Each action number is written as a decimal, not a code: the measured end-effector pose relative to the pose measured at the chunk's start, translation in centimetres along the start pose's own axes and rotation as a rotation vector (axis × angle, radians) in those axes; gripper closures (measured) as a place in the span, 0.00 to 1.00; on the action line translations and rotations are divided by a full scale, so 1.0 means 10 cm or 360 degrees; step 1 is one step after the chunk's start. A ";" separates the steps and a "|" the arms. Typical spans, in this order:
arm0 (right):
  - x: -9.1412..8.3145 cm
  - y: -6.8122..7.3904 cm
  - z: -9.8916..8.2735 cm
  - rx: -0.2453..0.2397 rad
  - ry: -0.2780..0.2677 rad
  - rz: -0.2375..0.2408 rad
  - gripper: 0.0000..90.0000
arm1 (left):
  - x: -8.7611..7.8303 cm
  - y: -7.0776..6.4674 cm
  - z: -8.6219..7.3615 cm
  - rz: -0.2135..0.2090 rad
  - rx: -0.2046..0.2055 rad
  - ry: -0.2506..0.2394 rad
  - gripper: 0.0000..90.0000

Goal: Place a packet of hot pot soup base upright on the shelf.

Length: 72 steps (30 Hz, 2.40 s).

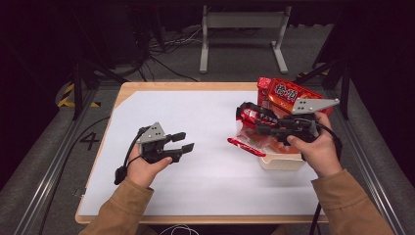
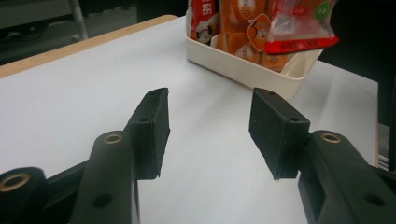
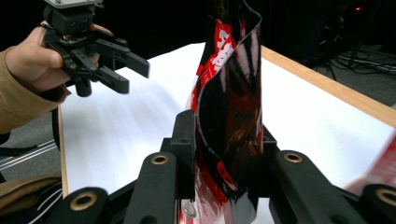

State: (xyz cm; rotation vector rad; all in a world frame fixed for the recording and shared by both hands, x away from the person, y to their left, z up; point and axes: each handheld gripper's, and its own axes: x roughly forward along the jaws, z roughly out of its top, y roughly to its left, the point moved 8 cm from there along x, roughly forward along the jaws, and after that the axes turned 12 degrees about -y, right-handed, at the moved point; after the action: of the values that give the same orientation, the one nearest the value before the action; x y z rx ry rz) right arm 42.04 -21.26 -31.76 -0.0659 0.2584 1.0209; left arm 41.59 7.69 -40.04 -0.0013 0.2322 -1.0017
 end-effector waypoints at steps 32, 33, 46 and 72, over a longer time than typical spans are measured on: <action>-0.71 -0.43 -0.19 -0.0039 -0.0067 -0.0162 1.00 | -0.35 0.28 -0.15 0.0155 -0.0116 0.0018 0.49; -0.72 -0.43 -0.21 -0.0036 -0.0070 -0.0156 1.00 | -0.35 0.28 -0.15 0.0157 -0.0118 0.0019 0.49; -0.66 -0.39 -0.37 -0.0043 -0.0059 0.0012 1.00 | -0.37 0.30 -0.16 0.0169 -0.0122 0.0014 0.49; -0.62 -0.44 -0.57 0.0097 0.0022 0.0169 1.00 | -0.42 0.31 -0.18 0.0185 -0.0156 0.0014 0.49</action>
State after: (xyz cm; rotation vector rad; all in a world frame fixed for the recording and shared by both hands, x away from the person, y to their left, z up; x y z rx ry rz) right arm 41.67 -29.73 -36.09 -0.0044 0.3081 1.1177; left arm 41.65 13.07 -41.36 -0.0717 0.2864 -0.8742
